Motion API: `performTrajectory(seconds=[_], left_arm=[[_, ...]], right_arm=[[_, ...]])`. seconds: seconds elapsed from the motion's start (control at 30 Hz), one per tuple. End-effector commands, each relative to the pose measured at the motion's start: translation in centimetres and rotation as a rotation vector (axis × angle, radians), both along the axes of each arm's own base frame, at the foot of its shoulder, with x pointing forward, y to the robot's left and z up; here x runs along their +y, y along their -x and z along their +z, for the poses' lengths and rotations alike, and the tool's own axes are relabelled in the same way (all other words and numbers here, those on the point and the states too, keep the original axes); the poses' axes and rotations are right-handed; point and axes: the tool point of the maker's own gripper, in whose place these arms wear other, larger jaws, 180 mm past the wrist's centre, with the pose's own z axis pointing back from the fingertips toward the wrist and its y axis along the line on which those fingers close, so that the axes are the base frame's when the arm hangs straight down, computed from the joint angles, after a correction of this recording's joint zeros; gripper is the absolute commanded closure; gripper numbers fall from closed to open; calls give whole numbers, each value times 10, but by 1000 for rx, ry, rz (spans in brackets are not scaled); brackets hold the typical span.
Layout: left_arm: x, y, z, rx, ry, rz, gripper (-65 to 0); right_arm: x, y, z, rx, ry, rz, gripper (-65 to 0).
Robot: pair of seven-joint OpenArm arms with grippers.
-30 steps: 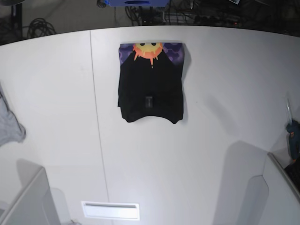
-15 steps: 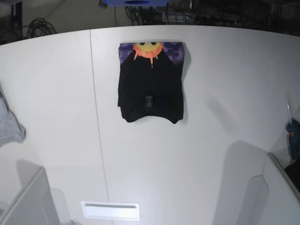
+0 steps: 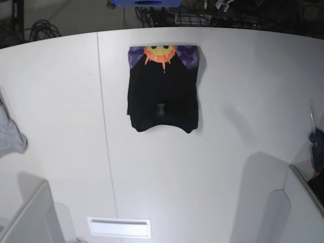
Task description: Fold the T-shirt properly
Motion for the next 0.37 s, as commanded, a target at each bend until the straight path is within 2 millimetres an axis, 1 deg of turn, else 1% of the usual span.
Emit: performTrajectory(seconds=[0.0,0.13,0.33], left_arm=[[4,16,2,33,-5,-7,0],[6,6,1,18,-11,0,0],[4,6,1,17,-8,10,0]], right_arm=[[-3,13,3,26,4,-4,0],[-2,10,2,23,5,-8,0],[-2,8,2,16,4,-8,0]])
